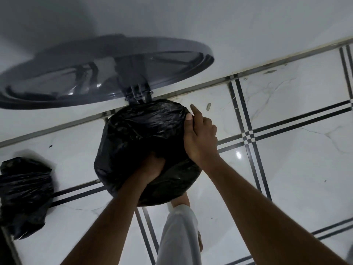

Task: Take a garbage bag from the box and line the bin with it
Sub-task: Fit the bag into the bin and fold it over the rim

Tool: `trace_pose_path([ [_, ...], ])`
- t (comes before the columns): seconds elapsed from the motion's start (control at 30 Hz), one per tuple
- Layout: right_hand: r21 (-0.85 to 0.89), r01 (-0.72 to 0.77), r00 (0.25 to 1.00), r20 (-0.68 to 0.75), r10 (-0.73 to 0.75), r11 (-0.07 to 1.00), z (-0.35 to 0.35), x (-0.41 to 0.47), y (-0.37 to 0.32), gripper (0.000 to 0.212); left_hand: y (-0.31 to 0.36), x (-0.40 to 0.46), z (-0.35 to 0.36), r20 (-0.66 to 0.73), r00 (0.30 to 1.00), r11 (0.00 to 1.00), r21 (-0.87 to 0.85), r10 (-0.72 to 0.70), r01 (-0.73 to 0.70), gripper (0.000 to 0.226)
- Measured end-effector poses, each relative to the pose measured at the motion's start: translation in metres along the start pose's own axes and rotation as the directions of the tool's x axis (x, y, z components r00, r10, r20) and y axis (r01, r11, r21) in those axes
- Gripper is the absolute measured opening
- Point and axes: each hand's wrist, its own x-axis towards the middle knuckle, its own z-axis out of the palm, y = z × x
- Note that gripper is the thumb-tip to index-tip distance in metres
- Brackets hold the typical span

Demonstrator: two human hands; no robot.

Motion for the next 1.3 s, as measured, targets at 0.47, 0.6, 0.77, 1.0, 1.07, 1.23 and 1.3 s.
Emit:
trace_pose_path([
  [0.47,-0.055,0.073,0.944,-0.319,-0.086,0.996,-0.006,-0.045,0.001,0.032,0.003,-0.102,-0.101,0.045,0.989,-0.058,-0.998,-0.144,0.037,0.045],
  [0.6,0.022,-0.006,0.977,-0.214,0.011,1.0,-0.004,-0.062,0.018,0.045,-0.009,-0.097,-0.115,0.11,0.989,-0.113,-0.989,-0.102,0.099,0.069],
  [0.77,0.117,-0.029,0.989,-0.142,0.046,0.993,-0.013,-0.072,0.034,0.054,-0.012,-0.101,-0.128,0.295,0.951,0.017,-0.955,0.096,0.295,0.081],
  [1.0,-0.009,0.132,0.985,-0.109,-0.133,0.991,-0.02,-0.058,0.018,0.058,0.005,-0.063,-0.094,-0.55,0.828,0.973,-0.119,0.103,-0.2,0.037],
  [1.07,-0.056,0.15,0.988,-0.025,-0.151,0.987,-0.012,-0.049,0.012,0.065,-0.003,-0.045,-0.085,-0.444,0.88,0.985,0.034,0.167,-0.17,0.054],
  [1.23,-0.051,0.117,0.991,0.066,-0.114,0.992,-0.006,-0.024,-0.007,0.07,0.025,-0.018,-0.088,-0.436,0.899,0.99,-0.114,0.03,-0.088,0.055],
  [1.3,-0.06,0.068,0.992,0.114,-0.061,0.996,-0.007,-0.012,-0.014,0.071,0.036,0.0,-0.103,-0.376,0.92,0.977,-0.211,-0.109,0.029,0.051],
])
